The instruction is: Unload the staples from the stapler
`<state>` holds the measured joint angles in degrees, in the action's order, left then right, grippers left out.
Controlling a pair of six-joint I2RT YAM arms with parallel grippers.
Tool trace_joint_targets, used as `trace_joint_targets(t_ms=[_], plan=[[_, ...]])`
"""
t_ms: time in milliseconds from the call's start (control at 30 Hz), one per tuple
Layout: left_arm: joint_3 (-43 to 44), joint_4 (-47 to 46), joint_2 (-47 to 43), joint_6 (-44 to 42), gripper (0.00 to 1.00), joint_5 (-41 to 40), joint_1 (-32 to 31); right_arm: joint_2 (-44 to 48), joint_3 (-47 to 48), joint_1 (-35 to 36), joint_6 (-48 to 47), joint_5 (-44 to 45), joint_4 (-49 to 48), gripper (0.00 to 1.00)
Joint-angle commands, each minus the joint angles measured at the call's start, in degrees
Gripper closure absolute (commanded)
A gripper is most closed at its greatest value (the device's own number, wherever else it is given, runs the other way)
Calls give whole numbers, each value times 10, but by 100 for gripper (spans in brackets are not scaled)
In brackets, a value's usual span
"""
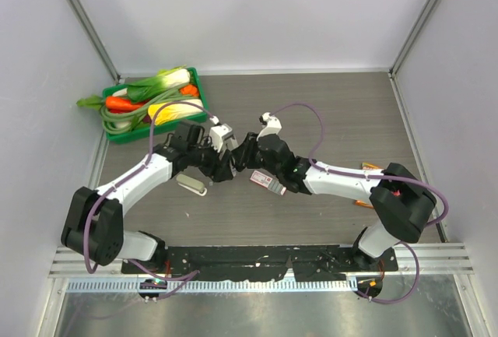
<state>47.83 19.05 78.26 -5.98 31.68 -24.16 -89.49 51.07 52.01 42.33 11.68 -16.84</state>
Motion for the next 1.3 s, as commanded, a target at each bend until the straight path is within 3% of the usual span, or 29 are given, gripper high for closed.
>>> trace_joint_targets(t_ms=[0, 233, 500, 833, 1267], plan=[[18, -31, 0, 4, 44, 17, -1, 39, 1, 2, 32, -13, -90, 99], [14, -30, 0, 0, 60, 16, -2, 39, -17, 2, 53, -34, -106, 99], [18, -27, -1, -25, 100, -44, -1, 46, -38, -1, 30, -73, -93, 99], [3, -52, -17, -75, 100, -138, -1, 58, -72, -3, -8, -105, -71, 99], [-38, -121, -26, -156, 100, -247, -2, 99, -64, -38, -94, -143, 35, 99]])
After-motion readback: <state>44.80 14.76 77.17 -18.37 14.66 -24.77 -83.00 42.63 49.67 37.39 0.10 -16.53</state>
